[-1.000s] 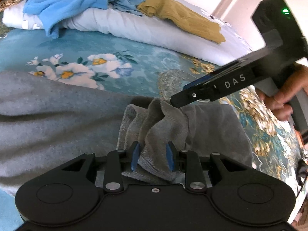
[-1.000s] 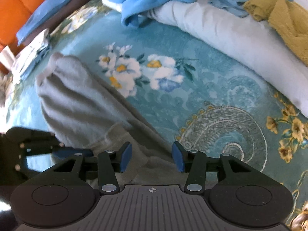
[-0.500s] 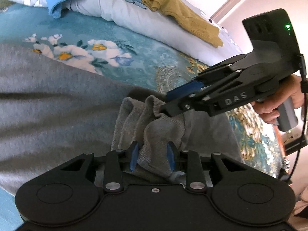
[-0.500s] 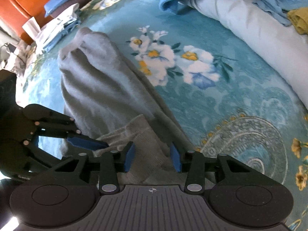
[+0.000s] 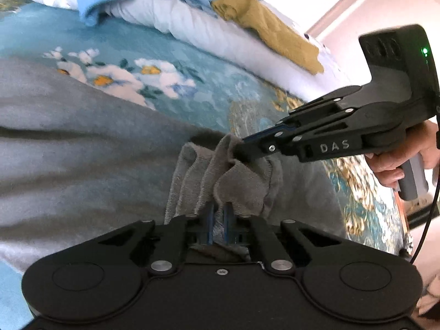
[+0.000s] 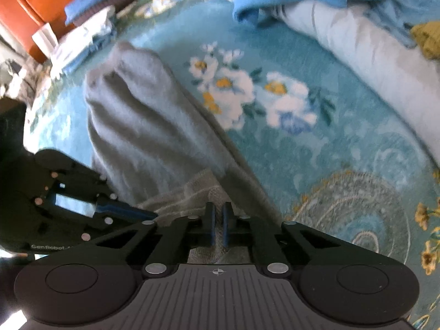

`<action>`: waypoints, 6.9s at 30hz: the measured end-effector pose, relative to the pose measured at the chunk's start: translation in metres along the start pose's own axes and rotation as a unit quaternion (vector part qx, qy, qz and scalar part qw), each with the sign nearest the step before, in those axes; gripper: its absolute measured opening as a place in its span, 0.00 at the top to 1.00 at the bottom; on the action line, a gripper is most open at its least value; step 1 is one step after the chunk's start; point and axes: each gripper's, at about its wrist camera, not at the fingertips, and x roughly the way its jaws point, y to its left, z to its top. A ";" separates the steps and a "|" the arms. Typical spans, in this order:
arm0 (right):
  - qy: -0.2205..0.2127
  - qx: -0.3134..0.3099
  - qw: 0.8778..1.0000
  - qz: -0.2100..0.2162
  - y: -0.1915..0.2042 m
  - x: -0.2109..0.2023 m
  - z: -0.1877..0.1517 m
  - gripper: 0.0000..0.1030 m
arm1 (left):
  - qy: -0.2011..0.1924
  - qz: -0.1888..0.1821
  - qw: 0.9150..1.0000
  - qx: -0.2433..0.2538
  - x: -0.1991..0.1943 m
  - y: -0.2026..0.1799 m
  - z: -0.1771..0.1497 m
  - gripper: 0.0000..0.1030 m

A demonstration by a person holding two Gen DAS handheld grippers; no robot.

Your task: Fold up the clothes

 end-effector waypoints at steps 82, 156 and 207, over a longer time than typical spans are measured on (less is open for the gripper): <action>0.149 -0.243 0.958 0.027 0.142 0.193 0.253 0.36 | -0.110 0.070 0.964 -0.232 -0.123 0.254 0.009 0.20; -0.065 0.102 0.992 -0.035 -0.074 -0.107 -0.124 0.66 | -0.046 -0.019 0.997 0.061 -0.016 -0.135 -0.029 0.48; -0.113 0.316 0.942 -0.002 -0.078 -0.054 -0.133 0.81 | -0.071 0.212 0.975 -0.014 -0.053 -0.030 -0.018 0.42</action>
